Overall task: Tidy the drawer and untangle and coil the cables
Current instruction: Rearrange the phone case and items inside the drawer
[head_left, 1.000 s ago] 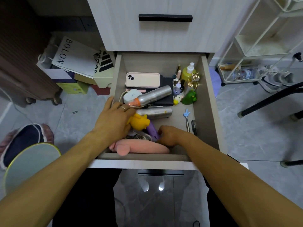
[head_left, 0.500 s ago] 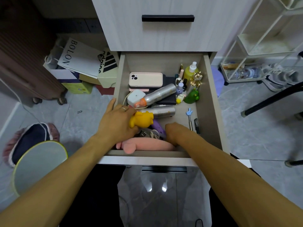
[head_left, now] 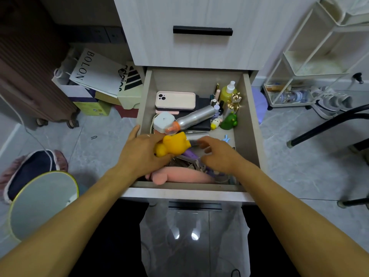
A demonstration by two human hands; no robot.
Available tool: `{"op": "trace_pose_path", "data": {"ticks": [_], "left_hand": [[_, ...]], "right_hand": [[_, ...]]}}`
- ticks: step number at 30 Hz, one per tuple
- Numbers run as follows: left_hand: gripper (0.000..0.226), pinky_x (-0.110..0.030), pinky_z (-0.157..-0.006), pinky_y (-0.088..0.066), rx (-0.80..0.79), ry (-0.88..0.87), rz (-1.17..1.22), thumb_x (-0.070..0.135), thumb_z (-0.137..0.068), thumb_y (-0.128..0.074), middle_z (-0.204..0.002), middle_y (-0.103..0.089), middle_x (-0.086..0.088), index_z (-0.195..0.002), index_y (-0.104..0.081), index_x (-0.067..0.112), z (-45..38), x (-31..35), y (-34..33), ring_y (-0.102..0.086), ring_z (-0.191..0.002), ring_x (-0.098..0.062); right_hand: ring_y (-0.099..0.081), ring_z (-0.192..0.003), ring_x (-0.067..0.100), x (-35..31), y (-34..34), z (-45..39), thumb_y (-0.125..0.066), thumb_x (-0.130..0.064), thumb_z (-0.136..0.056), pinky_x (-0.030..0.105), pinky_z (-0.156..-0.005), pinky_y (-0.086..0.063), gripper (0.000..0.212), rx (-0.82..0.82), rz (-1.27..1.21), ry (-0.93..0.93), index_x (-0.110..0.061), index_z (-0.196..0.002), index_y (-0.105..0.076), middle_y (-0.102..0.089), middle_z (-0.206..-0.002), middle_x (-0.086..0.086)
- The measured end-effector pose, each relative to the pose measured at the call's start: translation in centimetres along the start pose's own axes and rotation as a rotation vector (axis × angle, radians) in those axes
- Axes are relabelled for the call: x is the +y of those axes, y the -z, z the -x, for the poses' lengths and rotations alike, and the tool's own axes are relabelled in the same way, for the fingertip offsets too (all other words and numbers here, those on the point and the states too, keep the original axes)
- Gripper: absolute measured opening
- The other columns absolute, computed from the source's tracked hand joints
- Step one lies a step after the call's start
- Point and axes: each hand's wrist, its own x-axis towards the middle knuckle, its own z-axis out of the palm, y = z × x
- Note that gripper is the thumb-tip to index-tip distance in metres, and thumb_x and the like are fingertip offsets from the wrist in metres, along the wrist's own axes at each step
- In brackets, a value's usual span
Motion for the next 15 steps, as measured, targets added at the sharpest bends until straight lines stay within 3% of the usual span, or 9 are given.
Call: {"op": "trace_pose_path", "data": {"ticks": [2,5,9,12,15], "left_hand": [[0.046,-0.028,-0.106,-0.027,-0.066,-0.020,0.079,0.064,-0.084,-0.052,-0.090,-0.069,0.006,-0.119,-0.063,0.037,0.5,0.9,0.5,-0.062,-0.090,-0.015],[0.030,-0.029,-0.092,-0.048,-0.209,-0.047,0.362,0.029,-0.098,-0.055,-0.113,-0.069,0.006,-0.127,-0.063,0.033,1.3,1.9,0.7,-0.061,-0.103,-0.013],[0.034,-0.030,-0.097,-0.048,-0.119,0.123,0.437,0.008,-0.097,-0.050,-0.119,-0.069,0.002,-0.121,-0.067,0.023,2.1,2.3,0.6,-0.062,-0.108,-0.016],[0.037,-0.029,-0.091,-0.048,-0.044,0.292,0.386,0.002,-0.093,-0.047,-0.115,-0.069,-0.004,-0.119,-0.067,0.018,1.9,2.9,1.1,-0.062,-0.105,-0.023],[0.035,-0.032,-0.089,-0.049,-0.074,0.361,0.305,0.001,-0.093,-0.045,-0.112,-0.069,-0.010,-0.116,-0.068,0.014,1.8,2.7,1.3,-0.061,-0.103,-0.027]], "right_hand": [[-0.051,-0.112,0.010,-0.9,-0.2,0.5,-0.061,-0.008,-0.087,0.022,-0.082,-0.044,0.062,-0.025,-0.106,0.087,-0.025,-0.143,-0.039,-0.054,-0.134,0.000],[-0.055,-0.113,0.013,-1.7,-0.5,1.2,-0.064,-0.019,-0.088,0.023,-0.087,-0.047,0.063,-0.062,-0.073,0.188,-0.030,-0.144,-0.038,-0.058,-0.129,-0.001],[-0.058,-0.106,0.009,-2.1,-1.6,-0.2,-0.065,-0.027,-0.088,0.027,-0.093,-0.048,0.036,-0.074,0.009,0.250,-0.029,-0.124,-0.060,-0.064,-0.120,-0.008],[-0.059,-0.091,0.017,-2.3,-2.5,-2.1,-0.059,-0.037,-0.089,0.041,-0.082,-0.052,0.013,-0.124,0.181,0.210,-0.026,-0.093,-0.064,-0.065,-0.103,-0.001],[-0.058,-0.094,0.023,-2.5,-3.1,-3.3,-0.057,-0.040,-0.090,0.034,-0.078,-0.048,0.017,-0.138,0.381,0.155,-0.030,-0.104,-0.059,-0.062,-0.106,0.002]]}}
